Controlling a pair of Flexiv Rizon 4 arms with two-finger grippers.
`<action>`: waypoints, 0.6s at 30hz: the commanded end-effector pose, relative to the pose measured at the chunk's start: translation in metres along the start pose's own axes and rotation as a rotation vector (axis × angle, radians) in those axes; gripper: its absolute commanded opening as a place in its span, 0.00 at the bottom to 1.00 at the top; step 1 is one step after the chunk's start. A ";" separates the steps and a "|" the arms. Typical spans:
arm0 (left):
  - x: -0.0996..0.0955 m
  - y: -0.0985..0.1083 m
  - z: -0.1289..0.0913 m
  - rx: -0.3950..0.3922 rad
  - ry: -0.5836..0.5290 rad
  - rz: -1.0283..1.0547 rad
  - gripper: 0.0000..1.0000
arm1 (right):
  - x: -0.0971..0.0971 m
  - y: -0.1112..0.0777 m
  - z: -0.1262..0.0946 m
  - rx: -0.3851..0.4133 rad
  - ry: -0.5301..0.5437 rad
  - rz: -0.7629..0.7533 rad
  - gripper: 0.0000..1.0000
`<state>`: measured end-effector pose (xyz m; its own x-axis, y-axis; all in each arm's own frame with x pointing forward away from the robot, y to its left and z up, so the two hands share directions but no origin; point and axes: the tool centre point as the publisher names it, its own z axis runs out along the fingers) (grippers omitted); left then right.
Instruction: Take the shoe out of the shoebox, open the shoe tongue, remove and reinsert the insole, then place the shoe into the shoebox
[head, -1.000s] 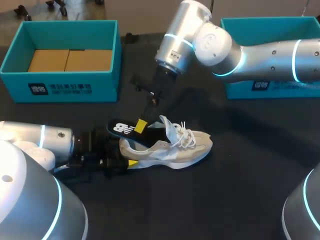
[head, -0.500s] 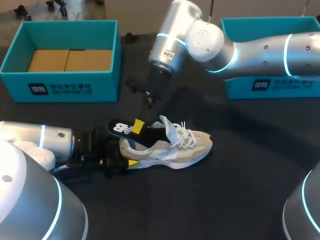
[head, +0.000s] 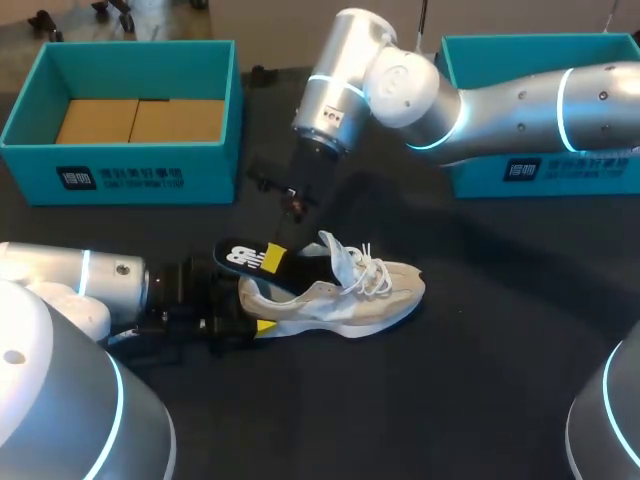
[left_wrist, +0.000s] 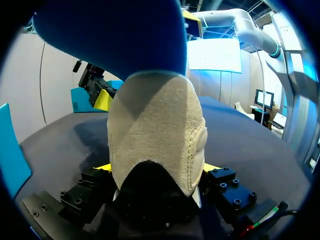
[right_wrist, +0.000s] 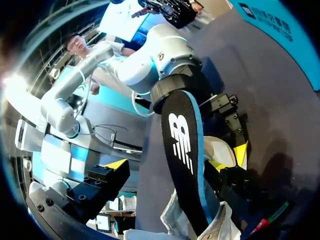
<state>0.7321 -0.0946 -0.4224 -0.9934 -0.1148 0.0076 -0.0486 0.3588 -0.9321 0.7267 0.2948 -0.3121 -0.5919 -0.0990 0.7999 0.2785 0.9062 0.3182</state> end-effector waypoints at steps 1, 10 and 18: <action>0.000 0.003 0.001 -0.004 0.001 0.000 0.00 | -0.006 0.000 0.004 -0.019 0.006 -0.015 0.78; 0.000 0.003 0.001 -0.004 0.001 0.000 0.00 | -0.011 -0.003 0.008 -0.078 0.037 -0.024 0.31; 0.000 0.003 0.001 -0.004 0.001 0.000 0.00 | -0.015 0.000 0.006 -0.072 0.052 -0.042 0.03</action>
<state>0.7321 -0.0945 -0.4223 -0.9934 -0.1148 0.0076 -0.0486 0.3588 -0.9321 0.7280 0.2958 -0.3257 -0.5702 -0.1546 0.8069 0.3170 0.8647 0.3896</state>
